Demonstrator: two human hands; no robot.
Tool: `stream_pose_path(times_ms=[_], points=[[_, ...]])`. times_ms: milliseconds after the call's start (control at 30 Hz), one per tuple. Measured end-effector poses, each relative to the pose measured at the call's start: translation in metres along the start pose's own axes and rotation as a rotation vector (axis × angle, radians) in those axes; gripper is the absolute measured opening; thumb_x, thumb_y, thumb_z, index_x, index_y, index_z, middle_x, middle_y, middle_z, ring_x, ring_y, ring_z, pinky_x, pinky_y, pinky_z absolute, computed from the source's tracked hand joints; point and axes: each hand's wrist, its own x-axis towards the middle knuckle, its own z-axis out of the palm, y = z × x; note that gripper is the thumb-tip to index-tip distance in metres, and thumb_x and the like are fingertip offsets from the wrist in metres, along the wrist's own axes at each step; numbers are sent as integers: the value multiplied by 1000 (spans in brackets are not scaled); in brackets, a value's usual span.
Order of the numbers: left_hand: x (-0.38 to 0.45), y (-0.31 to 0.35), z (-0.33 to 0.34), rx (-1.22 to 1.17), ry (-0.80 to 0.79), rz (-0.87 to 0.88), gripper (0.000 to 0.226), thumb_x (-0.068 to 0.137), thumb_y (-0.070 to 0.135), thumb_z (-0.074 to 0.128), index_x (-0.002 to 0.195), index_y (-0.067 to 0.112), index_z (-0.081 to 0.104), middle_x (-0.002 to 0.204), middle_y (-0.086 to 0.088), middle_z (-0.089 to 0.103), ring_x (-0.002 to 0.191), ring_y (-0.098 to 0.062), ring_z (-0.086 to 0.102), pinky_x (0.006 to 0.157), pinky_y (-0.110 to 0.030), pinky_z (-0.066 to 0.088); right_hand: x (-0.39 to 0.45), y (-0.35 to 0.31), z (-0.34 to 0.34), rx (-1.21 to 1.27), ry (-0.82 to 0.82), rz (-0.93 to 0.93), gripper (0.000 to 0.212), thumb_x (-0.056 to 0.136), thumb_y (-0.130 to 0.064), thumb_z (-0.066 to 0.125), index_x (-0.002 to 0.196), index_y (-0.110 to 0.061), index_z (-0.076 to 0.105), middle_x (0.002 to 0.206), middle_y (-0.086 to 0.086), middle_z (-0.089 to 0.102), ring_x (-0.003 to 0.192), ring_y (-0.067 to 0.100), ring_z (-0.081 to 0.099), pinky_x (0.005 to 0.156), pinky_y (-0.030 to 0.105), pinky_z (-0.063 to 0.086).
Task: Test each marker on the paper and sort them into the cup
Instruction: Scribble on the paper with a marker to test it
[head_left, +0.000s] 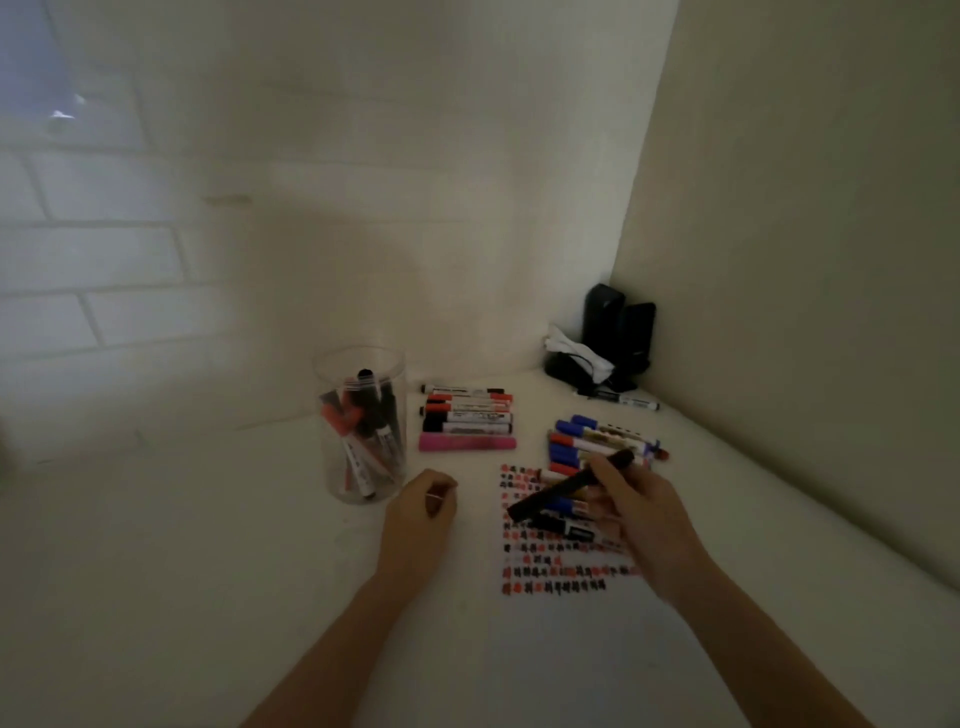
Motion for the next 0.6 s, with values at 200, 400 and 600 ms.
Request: stream_pose_path(times_ms=[200,400,600], points=[[-47,60,16,1,-259,219,14,99,34,43,108,31,54,101,12,58,92,1,56,77,-10,43,-46,21,-15,85,90,-12,25,94,-26,57,103,-4,65,71,7,62,56,11,52,49,21,40],[-75,66,32,32,-229,323,21,99,33,45,114,23,55,102,7,59,87,-4,56,78,-18,46,-60,26,-6,171,163,1,26,93,-31,57,102,-8,63,74,8,60,62,14,51,53,24,41],[-87,71,33,57,-307,379,30,100,37,39,118,21,57,112,5,61,98,-6,56,88,-17,44,-71,38,4,71,55,35,34,90,-36,60,88,-2,65,63,8,57,53,13,48,48,24,39]])
